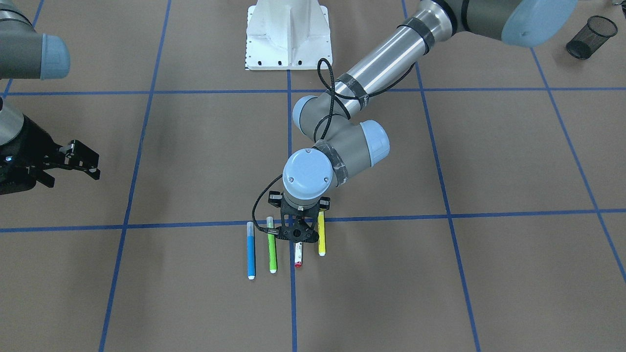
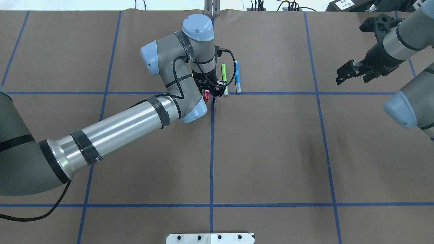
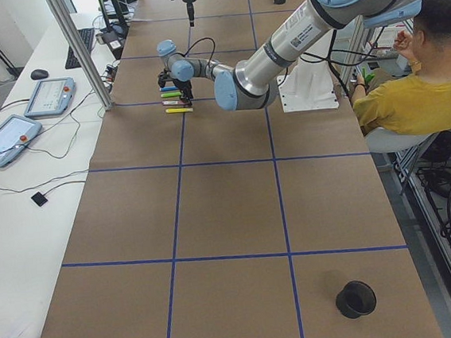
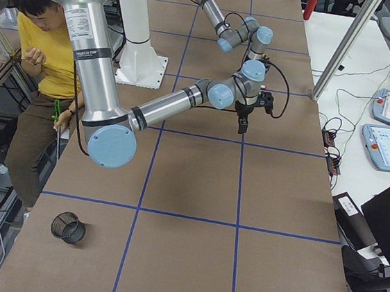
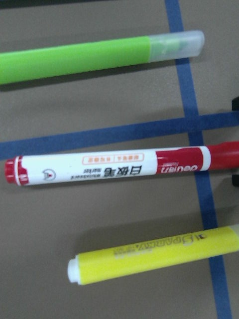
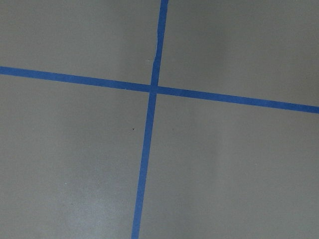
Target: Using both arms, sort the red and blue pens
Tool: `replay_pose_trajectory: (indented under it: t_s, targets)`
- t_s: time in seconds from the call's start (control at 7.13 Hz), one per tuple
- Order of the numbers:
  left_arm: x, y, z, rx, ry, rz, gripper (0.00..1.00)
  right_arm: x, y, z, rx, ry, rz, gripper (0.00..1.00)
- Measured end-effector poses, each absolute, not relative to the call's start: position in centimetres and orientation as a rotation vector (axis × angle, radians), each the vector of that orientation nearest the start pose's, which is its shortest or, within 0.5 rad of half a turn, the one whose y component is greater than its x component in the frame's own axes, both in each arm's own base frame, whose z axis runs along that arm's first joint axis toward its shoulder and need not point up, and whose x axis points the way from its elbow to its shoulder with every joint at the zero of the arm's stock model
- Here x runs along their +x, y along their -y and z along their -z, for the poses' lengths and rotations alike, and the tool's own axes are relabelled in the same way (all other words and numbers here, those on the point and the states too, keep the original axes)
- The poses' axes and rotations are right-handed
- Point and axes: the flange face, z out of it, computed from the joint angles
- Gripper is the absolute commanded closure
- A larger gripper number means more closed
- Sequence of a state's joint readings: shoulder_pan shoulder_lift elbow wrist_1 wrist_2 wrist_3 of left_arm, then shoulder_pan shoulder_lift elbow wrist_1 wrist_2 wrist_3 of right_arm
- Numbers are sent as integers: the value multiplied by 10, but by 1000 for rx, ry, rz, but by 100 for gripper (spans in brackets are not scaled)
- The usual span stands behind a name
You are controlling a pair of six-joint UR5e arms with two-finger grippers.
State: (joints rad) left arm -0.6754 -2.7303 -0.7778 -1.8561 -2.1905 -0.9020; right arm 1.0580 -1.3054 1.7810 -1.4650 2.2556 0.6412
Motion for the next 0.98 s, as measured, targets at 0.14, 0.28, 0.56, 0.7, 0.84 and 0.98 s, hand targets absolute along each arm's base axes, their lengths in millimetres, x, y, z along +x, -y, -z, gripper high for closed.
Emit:
replay_pose_trajectory:
  t_s: [0.14, 0.28, 0.56, 0.7, 0.84, 0.98]
  targets:
    - [643, 611, -196, -76, -865, -195, 65, -226, 545, -403, 105, 861, 79, 1]
    - [643, 611, -197, -76, -864, -195, 65, -227, 545, -403, 105, 860, 79, 1]
    - [643, 611, -197, -76, -865, -195, 65, -227, 545, -402, 105, 862, 80, 1]
    - [643, 611, -196, -76, -865, -195, 69, -227, 544, -402, 105, 862, 80, 1]
    - [643, 611, -196, -76, -865, -195, 75, -227, 544, -403, 105, 862, 80, 1]
    - [643, 611, -196, -76, -865, -195, 84, -227, 544, -403, 105, 862, 80, 1]
